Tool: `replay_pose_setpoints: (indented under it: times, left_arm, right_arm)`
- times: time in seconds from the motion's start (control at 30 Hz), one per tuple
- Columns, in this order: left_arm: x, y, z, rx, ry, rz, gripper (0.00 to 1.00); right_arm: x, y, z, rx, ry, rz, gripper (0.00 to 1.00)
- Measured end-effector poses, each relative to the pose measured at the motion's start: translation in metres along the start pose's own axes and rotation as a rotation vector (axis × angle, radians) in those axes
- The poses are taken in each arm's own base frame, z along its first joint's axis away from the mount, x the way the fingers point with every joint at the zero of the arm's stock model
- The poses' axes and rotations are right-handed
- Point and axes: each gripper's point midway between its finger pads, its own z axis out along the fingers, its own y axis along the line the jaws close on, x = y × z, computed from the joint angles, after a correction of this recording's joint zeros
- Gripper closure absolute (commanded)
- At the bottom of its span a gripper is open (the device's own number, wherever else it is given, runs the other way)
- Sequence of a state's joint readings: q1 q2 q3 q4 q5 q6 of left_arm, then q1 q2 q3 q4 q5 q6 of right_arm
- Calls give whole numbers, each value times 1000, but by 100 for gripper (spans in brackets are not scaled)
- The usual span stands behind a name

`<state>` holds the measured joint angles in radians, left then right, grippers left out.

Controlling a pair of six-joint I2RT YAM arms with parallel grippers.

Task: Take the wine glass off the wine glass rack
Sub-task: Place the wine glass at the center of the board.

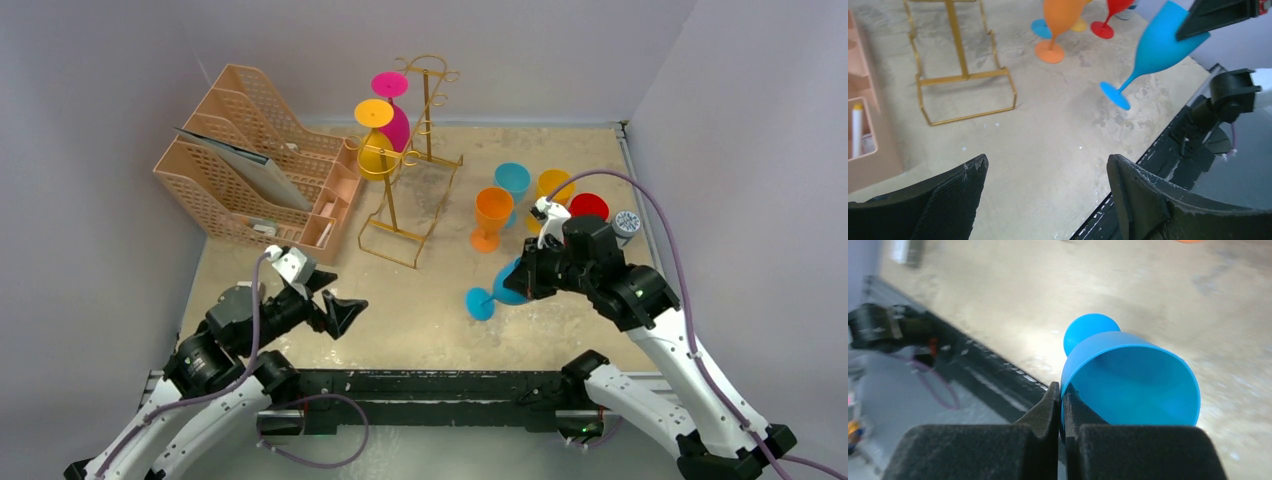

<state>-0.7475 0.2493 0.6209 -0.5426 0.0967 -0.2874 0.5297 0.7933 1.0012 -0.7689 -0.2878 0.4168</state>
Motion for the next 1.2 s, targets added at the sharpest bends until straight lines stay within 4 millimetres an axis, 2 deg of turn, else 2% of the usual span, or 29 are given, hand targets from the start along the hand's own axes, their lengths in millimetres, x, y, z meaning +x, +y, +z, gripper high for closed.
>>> replay_pose_setpoints:
  times: [0.13,0.27,0.43,0.53,0.67,0.8,1.2]
  left_arm:
    - [0,11,2,-81,50,-28,13]
    - [8,18,5,-127,113,-42,12]
    - [17,23,3,-154,157,-43,12]
    - [16,24,1,-159,151,-42,12]
    - [10,25,-4,-168,114,-40,12]
    - [5,26,-8,-175,83,-38,12]
    - [5,27,-10,-184,78,-37,12]
  right_arm:
    - [3,-40,-2,212,-2,-16,100]
    - [-1,-79,-3,426,-3,-46,100]
    - [-15,-109,4,592,4,-87,100]
    - [-28,-116,12,637,-2,-111,100]
    - [-56,-121,25,679,-28,-134,100]
    - [-72,-127,40,688,-40,-136,100]
    - [-81,-142,65,674,-23,-91,100]
